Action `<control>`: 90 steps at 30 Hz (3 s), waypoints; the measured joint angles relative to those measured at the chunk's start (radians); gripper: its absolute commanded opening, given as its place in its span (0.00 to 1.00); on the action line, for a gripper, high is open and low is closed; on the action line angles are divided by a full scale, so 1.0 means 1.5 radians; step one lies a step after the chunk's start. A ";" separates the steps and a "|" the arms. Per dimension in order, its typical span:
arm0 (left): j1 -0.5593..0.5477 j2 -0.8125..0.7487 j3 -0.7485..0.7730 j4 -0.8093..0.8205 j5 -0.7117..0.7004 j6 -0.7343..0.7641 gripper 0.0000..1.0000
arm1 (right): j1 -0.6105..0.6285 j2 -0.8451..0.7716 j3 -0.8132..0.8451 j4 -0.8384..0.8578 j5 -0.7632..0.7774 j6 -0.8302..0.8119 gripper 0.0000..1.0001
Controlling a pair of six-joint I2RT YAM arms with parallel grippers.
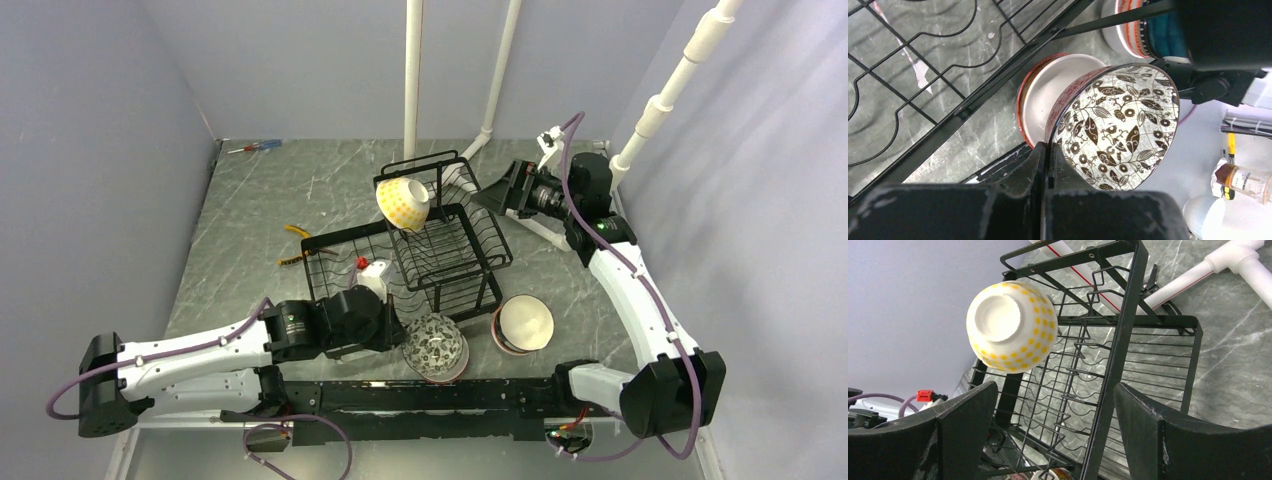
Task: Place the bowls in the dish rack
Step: Pick up the bowl from the center of the board, then turn the bowl upside down on the dish rack.
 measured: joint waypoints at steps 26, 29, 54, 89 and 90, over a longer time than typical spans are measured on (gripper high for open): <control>-0.001 -0.020 0.161 0.065 0.104 0.331 0.03 | -0.001 -0.038 0.026 0.009 -0.008 0.004 0.98; -0.001 -0.020 0.186 0.064 0.076 0.360 0.03 | -0.001 -0.038 0.035 0.008 -0.008 0.004 0.98; 0.259 0.116 0.383 0.037 0.061 0.392 0.03 | -0.005 -0.131 0.068 -0.024 0.024 -0.006 1.00; 0.547 0.108 0.277 0.291 0.447 0.186 0.03 | 0.161 0.017 0.051 0.208 -0.116 0.171 1.00; 0.547 0.108 0.277 0.293 0.450 0.187 0.03 | 0.162 0.023 0.051 0.216 -0.117 0.180 1.00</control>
